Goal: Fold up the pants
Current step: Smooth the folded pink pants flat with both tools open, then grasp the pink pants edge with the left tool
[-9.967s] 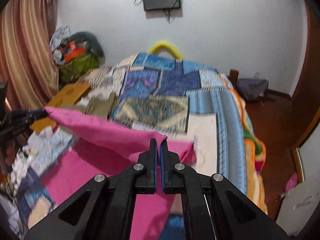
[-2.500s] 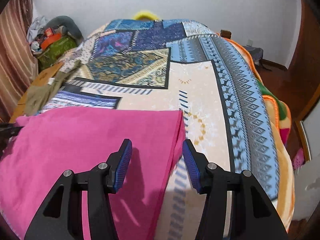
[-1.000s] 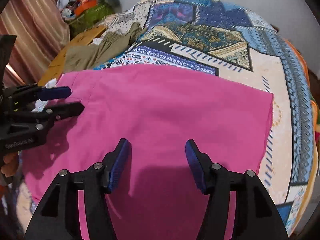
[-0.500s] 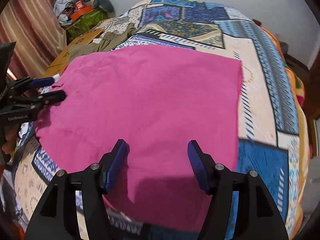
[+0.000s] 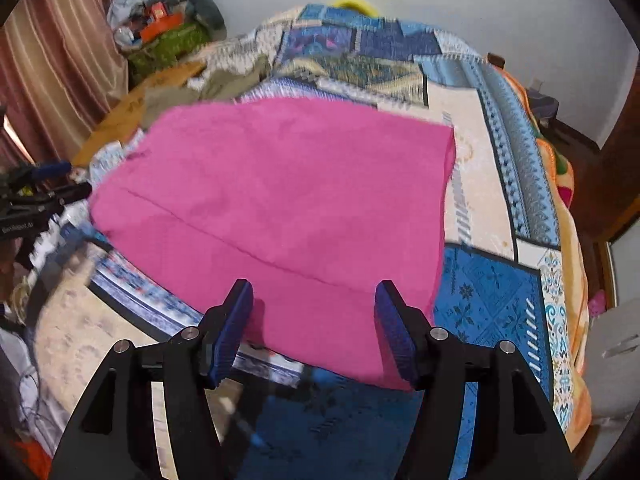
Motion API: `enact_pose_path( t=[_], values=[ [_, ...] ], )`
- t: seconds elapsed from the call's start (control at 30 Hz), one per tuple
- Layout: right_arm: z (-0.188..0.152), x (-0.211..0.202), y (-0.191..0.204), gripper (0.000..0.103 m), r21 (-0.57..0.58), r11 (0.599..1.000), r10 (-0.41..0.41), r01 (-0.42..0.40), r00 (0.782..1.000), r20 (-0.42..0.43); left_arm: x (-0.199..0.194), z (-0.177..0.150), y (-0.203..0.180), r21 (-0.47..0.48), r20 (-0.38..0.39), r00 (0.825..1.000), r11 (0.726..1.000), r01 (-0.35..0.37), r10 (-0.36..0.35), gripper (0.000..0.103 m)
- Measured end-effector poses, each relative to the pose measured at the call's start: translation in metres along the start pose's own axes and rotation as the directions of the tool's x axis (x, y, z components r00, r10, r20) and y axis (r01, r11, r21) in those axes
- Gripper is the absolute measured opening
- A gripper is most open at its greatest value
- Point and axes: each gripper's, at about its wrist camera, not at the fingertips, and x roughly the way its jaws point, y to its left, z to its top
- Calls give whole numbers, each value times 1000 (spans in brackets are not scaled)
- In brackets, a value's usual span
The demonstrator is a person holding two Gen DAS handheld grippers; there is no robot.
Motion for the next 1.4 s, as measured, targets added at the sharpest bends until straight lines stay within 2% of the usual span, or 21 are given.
enact_pose_path(
  t=[0.07, 0.17, 0.3, 0.37, 0.4, 0.47, 0.57, 0.63, 0.67, 0.8, 0.87, 0.9, 0.93, 0.97, 1.07, 1.13, 1.27, 1.4],
  values=[
    [7, -8, 5, 60, 9, 1000, 17, -18, 999, 42, -2, -2, 1, -56, -20, 997, 996, 71, -73, 82],
    [14, -8, 14, 60, 15, 999, 39, -40, 996, 77, 2, -10, -5, -120, -67, 979, 976, 183, -192, 82],
    [13, 8, 24, 60, -4, 999, 36, -36, 998, 59, 15, -19, -15, -175, -140, 940, 942, 285, -311, 82],
    [9, 20, 28, 60, -14, 1000, 27, -27, 999, 28, 25, -24, -20, -219, -174, 911, 917, 334, -374, 82],
    [7, 27, 29, 60, -20, 1000, 20, -20, 1000, 10, 28, -26, -22, -235, -177, 904, 909, 345, -389, 82],
    [0, 36, 30, 61, -17, 1000, 21, -21, 1000, 0, 30, -25, -22, -267, -158, 901, 896, 354, -403, 82],
    [-5, 32, 25, 63, 3, 999, 41, -41, 999, 19, 39, -19, -17, -356, -131, 865, 838, 414, -484, 83],
    [-5, 32, 23, 63, 11, 998, 55, -55, 998, 15, 47, -13, -12, -402, -111, 851, 806, 434, -513, 83],
    [-5, 32, 23, 64, 13, 998, 58, -58, 998, 14, 49, -11, -11, -411, -101, 849, 799, 439, -518, 83],
    [-7, 31, 24, 64, 7, 998, 60, -60, 998, 21, 58, 2, -7, -430, -70, 858, 792, 434, -508, 83],
    [-8, 31, 23, 65, 12, 998, 68, -69, 997, 24, 61, 8, -7, -426, -63, 876, 806, 411, -479, 72],
    [-8, 31, 23, 65, 13, 997, 71, -71, 997, 25, 61, 10, -8, -415, -67, 891, 824, 384, -449, 53],
    [-9, 31, 23, 65, 13, 997, 74, -74, 997, 27, 63, 13, -9, -396, -82, 911, 852, 343, -405, 31],
    [-9, 31, 23, 65, 14, 997, 76, -76, 997, 28, 65, 15, -11, -382, -99, 917, 865, 325, -387, 30],
    [-9, 30, 23, 65, 19, 997, 77, -78, 997, 30, 63, 16, -10, -357, -91, 920, 875, 327, -380, 27],
    [-9, 29, 22, 65, 24, 997, 76, -77, 997, 30, 59, 16, -10, -319, -86, 934, 898, 303, -346, 26],
    [-10, 22, 10, 65, 91, 993, 68, -73, 996, 55, 44, 19, 0, -242, -59, 977, 952, 187, -207, 25],
    [-12, 19, -3, 65, 136, 989, 52, -59, 997, 57, 25, 23, 21, -200, -30, 995, 976, 88, -96, 25]
  ],
)
